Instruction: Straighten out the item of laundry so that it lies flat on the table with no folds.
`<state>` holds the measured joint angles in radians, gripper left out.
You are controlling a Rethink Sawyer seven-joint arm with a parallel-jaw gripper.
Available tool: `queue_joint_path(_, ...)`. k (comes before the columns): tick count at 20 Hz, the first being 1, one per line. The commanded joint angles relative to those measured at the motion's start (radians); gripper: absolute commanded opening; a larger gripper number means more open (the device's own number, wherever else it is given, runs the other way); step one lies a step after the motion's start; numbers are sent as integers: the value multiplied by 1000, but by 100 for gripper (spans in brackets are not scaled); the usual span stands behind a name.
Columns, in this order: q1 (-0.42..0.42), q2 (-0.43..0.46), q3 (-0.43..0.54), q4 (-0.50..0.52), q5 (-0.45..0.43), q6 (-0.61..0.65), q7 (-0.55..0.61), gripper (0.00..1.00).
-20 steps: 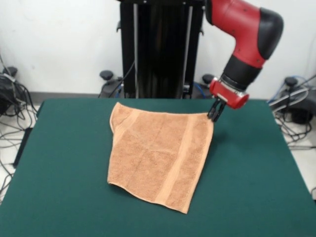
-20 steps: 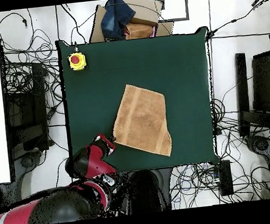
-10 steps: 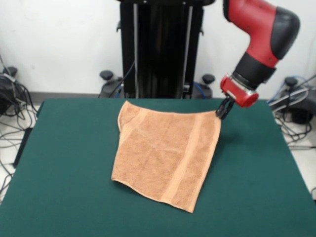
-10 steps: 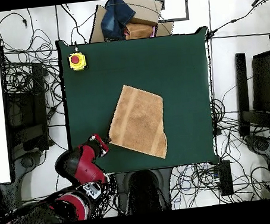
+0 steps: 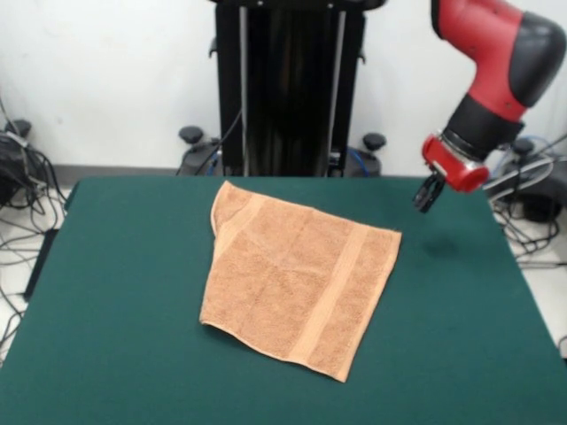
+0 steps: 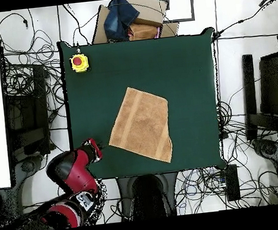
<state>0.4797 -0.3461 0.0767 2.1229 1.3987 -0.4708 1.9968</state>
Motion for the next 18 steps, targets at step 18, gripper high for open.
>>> queue_joint_path(18,-582,-218,-185,143,-995,254,-197,0)
